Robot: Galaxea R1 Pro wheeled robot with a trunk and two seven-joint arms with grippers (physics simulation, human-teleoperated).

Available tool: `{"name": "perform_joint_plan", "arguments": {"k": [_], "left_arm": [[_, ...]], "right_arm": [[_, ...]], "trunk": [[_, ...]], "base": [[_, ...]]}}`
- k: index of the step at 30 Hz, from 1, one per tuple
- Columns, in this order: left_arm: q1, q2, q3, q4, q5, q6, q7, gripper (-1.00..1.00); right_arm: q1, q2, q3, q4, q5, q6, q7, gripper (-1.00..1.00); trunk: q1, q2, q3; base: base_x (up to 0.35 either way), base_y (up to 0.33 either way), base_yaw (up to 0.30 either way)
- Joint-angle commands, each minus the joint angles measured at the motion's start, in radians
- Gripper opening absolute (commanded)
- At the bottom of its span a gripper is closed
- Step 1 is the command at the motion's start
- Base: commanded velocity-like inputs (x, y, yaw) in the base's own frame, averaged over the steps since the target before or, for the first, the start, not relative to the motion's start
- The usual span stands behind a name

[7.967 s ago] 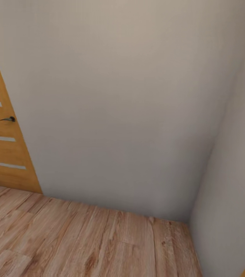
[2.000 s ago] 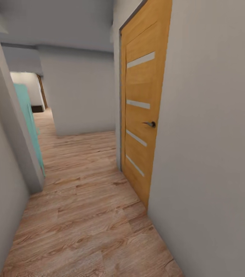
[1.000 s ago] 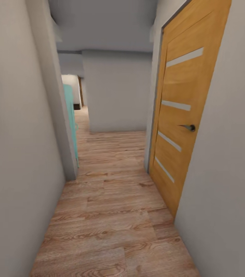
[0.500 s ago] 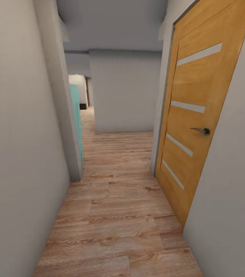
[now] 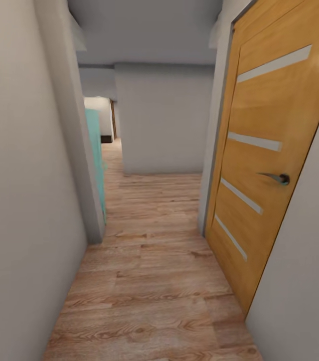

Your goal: Move the two storage containers from the living room to the garage. In the garage, place one container on the floor and stack the other container on top of it (either order is fine).

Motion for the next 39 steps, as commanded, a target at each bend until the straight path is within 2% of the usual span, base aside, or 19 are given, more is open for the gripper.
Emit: {"name": "perform_joint_plan", "arguments": {"k": [1, 34, 39], "left_arm": [[0.000, 0.000, 0.001, 0.000, 0.007, -0.001, 0.000, 1.00], [0.000, 0.000, 0.001, 0.000, 0.007, 0.000, 0.002, 1.00], [0.000, 0.000, 0.001, 0.000, 0.007, 0.000, 0.002, 1.00]], "right_arm": [[-0.001, 0.000, 0.007, 0.003, -0.010, -0.005, 0.006, 1.00], [-0.001, 0.000, 0.006, 0.003, -0.012, -0.006, 0.006, 1.00], [-0.001, 0.010, 0.006, 0.003, -0.012, -0.010, 0.005, 1.00]], "trunk": [[0.001, 0.000, -0.001], [0.001, 0.000, -0.001], [0.001, 0.000, -0.001]], "base": [[0.323, 0.000, 0.000], [0.323, 0.000, 0.000], [0.323, 0.000, 0.000]]}}
